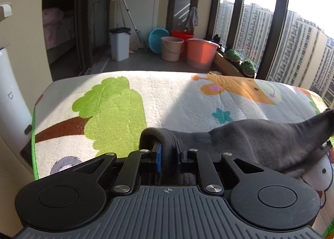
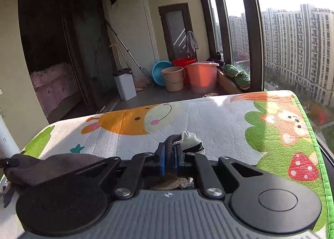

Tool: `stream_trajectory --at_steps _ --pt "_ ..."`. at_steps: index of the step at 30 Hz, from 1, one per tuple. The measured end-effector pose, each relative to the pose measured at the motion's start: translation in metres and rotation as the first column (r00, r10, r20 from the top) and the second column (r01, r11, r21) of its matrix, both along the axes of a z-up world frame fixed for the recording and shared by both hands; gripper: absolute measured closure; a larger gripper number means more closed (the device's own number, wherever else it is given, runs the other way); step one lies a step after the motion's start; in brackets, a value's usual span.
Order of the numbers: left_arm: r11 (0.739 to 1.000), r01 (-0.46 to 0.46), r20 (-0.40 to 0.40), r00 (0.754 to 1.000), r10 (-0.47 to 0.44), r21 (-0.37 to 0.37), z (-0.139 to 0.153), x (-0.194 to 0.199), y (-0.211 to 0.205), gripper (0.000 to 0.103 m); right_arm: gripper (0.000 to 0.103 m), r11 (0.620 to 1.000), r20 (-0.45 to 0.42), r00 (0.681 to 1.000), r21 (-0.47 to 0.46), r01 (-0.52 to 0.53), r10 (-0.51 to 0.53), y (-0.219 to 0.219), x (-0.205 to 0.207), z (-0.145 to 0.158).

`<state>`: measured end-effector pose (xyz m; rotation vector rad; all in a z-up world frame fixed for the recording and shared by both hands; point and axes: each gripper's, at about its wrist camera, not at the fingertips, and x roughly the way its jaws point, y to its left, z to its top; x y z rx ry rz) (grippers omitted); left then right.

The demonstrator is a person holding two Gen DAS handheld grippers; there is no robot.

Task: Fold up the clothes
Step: 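Lift the sweatpants with both tools, bringing the cuffs toward the waistband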

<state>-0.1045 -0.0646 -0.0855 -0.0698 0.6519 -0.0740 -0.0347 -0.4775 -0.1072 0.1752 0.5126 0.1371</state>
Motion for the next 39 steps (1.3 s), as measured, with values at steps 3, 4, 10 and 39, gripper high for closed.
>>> stream_trajectory --at_steps 3,4,10,39 --pt "1.0 0.003 0.019 1.0 -0.003 -0.008 0.006 -0.015 0.004 0.088 0.095 0.999 0.034 0.999 0.006 0.033 -0.034 -0.012 -0.016 0.013" --pt "1.0 -0.001 0.009 1.0 0.001 -0.005 0.003 -0.018 0.005 0.088 0.095 0.999 0.008 0.999 0.016 0.044 -0.044 -0.017 -0.017 0.007" --pt "0.995 -0.089 -0.083 0.993 0.085 -0.045 -0.023 -0.019 0.026 0.061 0.09 0.984 -0.169 0.971 0.031 0.175 -0.168 -0.038 -0.019 -0.046" --pt "0.998 -0.046 -0.071 0.997 0.043 -0.045 -0.028 0.022 0.002 0.05 0.099 1.0 -0.061 0.998 -0.011 0.022 -0.022 -0.023 0.017 -0.015"
